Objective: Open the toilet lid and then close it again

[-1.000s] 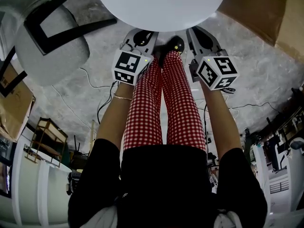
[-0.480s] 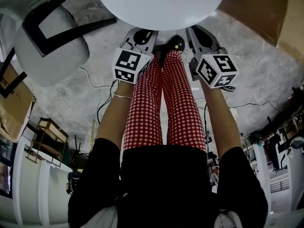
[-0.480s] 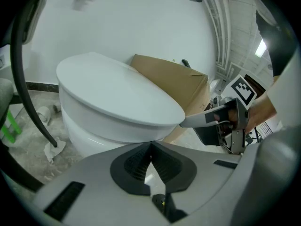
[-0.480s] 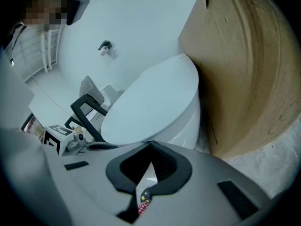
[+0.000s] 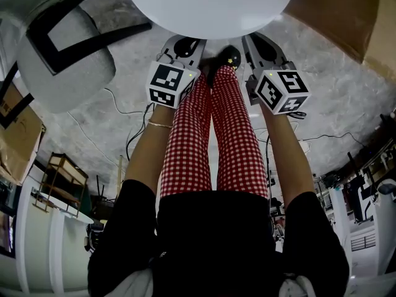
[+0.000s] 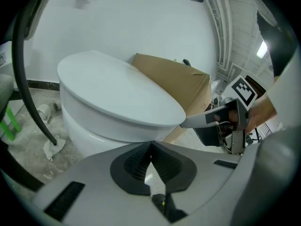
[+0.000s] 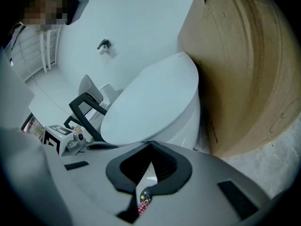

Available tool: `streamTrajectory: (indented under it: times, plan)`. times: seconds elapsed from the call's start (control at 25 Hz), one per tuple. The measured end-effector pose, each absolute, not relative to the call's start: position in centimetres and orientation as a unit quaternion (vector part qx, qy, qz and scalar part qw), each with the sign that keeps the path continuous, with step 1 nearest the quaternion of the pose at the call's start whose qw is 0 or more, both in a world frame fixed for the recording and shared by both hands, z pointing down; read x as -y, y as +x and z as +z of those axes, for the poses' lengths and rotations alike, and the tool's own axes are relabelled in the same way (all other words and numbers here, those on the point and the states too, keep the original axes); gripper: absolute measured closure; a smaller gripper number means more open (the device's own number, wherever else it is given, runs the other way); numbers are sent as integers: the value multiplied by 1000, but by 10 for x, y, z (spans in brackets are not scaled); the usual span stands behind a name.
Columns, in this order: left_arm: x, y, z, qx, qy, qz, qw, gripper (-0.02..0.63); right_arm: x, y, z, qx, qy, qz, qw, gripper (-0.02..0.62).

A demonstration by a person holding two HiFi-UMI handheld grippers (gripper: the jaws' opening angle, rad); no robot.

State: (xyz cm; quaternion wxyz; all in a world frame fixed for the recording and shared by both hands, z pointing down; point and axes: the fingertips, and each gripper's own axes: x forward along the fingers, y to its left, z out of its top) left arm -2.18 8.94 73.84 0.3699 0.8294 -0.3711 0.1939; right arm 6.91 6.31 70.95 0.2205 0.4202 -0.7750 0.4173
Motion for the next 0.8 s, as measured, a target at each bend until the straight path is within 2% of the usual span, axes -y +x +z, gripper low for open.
streamTrajectory:
  times: [0.8]
  plan:
    - [-93, -41, 745, 395, 811, 192, 385, 603, -63, 68, 717, 769, 421, 422, 230, 577]
